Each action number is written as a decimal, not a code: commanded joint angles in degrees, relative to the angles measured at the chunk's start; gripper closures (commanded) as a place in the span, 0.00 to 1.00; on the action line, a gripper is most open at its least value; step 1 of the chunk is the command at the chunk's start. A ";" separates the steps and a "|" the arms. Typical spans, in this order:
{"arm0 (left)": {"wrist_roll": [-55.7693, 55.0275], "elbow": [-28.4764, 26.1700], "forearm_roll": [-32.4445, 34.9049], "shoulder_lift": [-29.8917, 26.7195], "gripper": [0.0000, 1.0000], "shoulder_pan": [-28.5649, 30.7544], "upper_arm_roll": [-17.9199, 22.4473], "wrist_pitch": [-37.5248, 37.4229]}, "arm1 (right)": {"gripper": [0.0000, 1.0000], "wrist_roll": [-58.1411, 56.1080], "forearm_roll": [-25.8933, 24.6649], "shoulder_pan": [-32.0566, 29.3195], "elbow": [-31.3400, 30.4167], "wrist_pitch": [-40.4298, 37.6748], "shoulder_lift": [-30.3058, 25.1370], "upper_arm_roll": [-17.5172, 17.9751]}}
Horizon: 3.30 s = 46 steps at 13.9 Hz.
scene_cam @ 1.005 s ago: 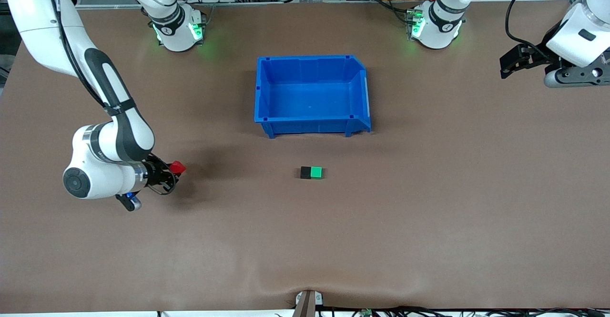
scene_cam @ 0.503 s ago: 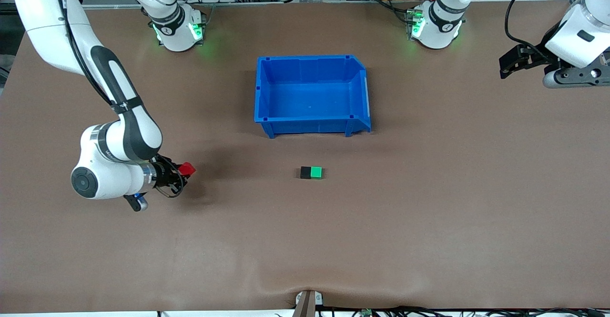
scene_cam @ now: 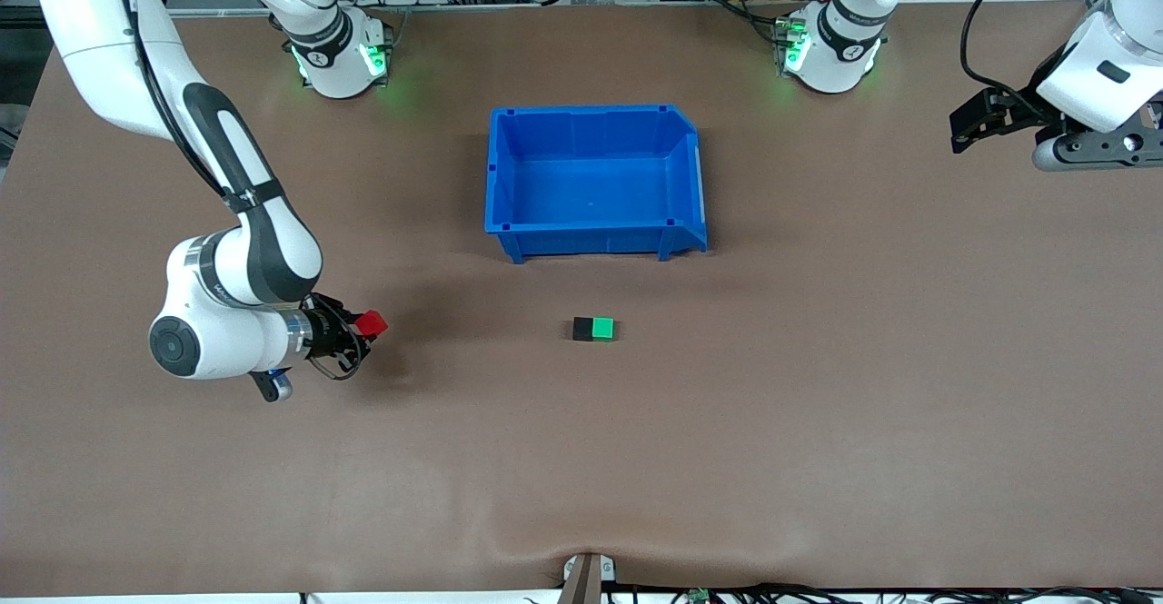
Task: Attach green and red cubes to black cube
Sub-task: 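Carry the red cube with the right gripper toward the black cube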
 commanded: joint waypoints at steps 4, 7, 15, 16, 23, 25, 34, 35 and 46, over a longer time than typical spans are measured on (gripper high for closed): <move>0.42 -1.50 -1.42 -1.10 0.00 0.29 0.01 1.56 | 1.00 4.12 2.59 1.90 0.73 0.77 -0.38 -0.27; 0.42 -1.50 -1.42 -1.10 0.00 0.29 0.01 1.74 | 1.00 6.51 2.59 2.43 0.82 1.03 -0.29 -0.27; 0.42 -1.85 -1.51 -1.19 0.00 0.29 0.01 1.74 | 1.00 12.65 5.14 5.16 0.82 5.25 0.32 -0.35; 0.42 -1.94 -1.42 -1.19 0.00 0.29 0.01 1.74 | 1.00 13.70 5.14 5.51 0.73 5.69 0.50 -0.35; 0.42 -2.21 -1.51 -1.28 0.00 0.29 0.10 1.74 | 1.00 18.81 5.14 7.79 0.82 7.89 0.94 -0.35; 0.42 -2.21 -1.42 -1.28 0.00 0.29 0.01 1.74 | 1.00 20.47 5.23 8.23 0.82 8.67 1.03 -0.35; 0.42 -2.12 -1.51 -1.63 0.00 0.38 0.10 1.66 | 1.00 27.59 5.58 11.48 1.26 12.81 2.08 -0.35; 0.42 -2.21 -1.51 -1.54 0.00 0.38 0.10 1.66 | 1.00 27.95 5.58 11.92 1.26 13.25 2.34 -0.35; 0.42 -2.12 -1.51 -1.45 0.00 0.99 0.10 1.66 | 1.00 35.51 5.76 15.35 3.28 16.41 4.28 -0.35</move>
